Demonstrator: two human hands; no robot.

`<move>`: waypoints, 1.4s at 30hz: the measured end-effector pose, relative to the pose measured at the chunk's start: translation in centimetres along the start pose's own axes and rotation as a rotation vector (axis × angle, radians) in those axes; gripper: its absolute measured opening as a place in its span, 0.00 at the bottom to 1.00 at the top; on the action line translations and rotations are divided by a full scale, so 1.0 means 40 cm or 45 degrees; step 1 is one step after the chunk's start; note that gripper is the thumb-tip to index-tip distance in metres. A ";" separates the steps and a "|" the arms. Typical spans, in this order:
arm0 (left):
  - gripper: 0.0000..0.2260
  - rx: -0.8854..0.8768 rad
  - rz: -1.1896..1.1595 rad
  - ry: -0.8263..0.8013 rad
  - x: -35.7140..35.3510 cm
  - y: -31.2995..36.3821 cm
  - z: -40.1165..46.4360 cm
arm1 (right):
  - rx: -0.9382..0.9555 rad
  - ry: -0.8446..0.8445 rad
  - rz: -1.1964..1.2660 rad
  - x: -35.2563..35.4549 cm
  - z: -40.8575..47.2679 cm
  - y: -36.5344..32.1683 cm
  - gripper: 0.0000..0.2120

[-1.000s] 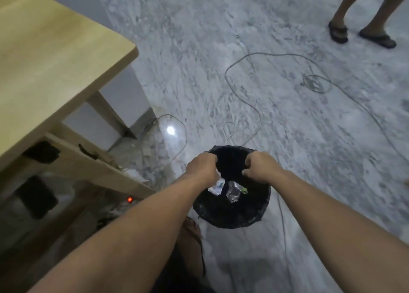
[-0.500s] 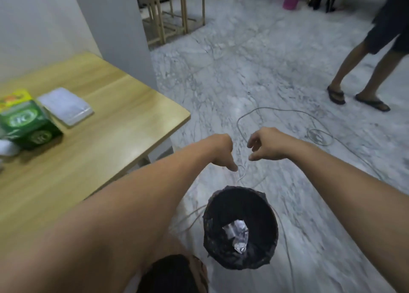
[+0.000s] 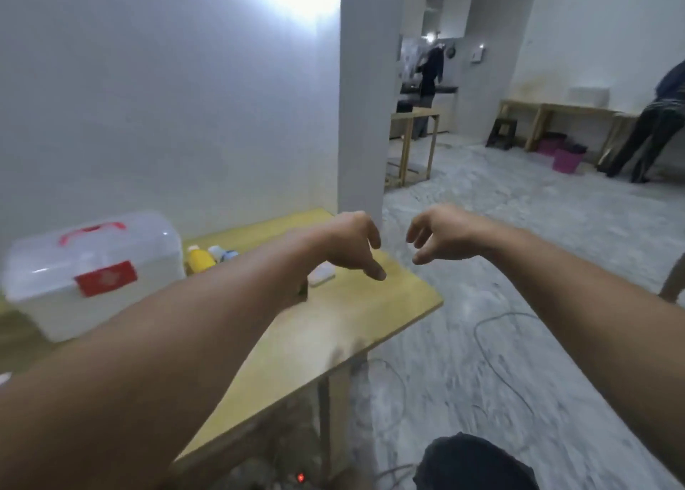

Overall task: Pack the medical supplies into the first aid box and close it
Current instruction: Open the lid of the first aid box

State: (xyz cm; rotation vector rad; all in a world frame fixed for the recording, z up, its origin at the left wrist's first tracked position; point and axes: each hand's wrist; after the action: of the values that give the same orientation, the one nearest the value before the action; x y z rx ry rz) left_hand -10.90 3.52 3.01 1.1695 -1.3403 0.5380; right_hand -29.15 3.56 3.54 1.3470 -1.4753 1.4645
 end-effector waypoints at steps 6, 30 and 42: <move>0.28 0.292 -0.021 0.161 0.104 -0.234 -0.209 | 0.307 0.085 -0.076 -0.035 0.070 -0.299 0.17; 0.23 0.632 -0.127 0.767 0.032 -0.817 -0.525 | 1.384 0.617 -0.586 -0.419 0.355 -0.741 0.31; 0.20 0.641 -0.101 0.898 0.013 -0.878 -0.466 | 1.626 0.973 -0.540 -0.455 0.424 -0.770 0.29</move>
State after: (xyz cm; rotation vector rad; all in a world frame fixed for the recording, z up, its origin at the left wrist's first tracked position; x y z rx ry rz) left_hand 27.97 6.10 -5.01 1.2524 -0.5588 1.1483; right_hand 8.15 -4.21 -7.30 1.2895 0.3582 2.2996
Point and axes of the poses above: each hand's wrist, its own z-axis towards the middle knuckle, its own x-axis out of the back of the hand, y = z × x, and after that the axes turned 5 degrees about -y, right-handed
